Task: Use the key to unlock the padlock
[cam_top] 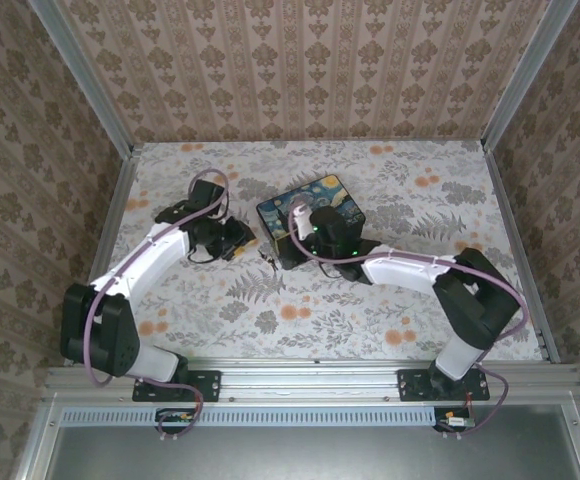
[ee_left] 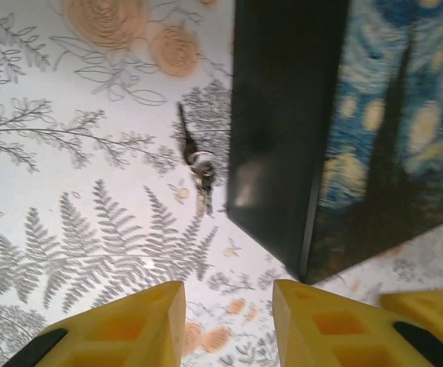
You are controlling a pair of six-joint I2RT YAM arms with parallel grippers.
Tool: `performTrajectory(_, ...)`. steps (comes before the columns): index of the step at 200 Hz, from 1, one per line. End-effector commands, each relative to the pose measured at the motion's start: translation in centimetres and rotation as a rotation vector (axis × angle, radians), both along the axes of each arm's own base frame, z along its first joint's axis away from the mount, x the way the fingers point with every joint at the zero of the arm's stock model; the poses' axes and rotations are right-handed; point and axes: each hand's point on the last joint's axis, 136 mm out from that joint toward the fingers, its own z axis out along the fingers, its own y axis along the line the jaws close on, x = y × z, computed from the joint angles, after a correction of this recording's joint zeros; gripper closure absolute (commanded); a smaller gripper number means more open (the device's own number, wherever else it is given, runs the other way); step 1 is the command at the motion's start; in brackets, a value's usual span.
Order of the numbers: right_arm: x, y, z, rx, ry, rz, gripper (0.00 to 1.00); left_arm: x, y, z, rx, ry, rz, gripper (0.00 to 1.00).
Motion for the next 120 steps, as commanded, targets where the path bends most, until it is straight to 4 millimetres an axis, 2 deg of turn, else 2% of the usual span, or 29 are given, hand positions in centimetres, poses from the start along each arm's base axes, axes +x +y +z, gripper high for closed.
performTrajectory(1, -0.4, -2.2, 2.0, 0.027, 0.024, -0.04, 0.79, 0.5, -0.6, -2.6, 0.052, -0.008, -0.058, 0.64)
performTrajectory(30, -1.0, -4.0, 2.7, -0.005, 0.019, -0.051, 0.77, 2.2, -1.1, -4.8, 0.117, -0.019, -0.054, 0.64)
performTrajectory(58, -1.8, -4.8, 3.2, -0.008, 0.016, -0.057, 0.76, 3.8, -1.5, -6.6, 0.13, -0.023, -0.032, 0.64)
performTrajectory(78, -2.2, -5.2, 3.0, -0.01, 0.021, -0.062, 0.76, 4.3, -1.5, -7.7, 0.154, -0.01, -0.026, 0.65)
performTrajectory(83, -2.2, -5.2, 3.0, -0.011, 0.022, -0.064, 0.76, 3.8, -2.3, -8.0, 0.164, -0.012, -0.052, 0.65)
performTrajectory(120, -2.6, -5.1, 2.5, 0.001, 0.038, -0.053, 0.76, 4.7, -2.4, -9.3, 0.177, -0.037, -0.05, 0.66)
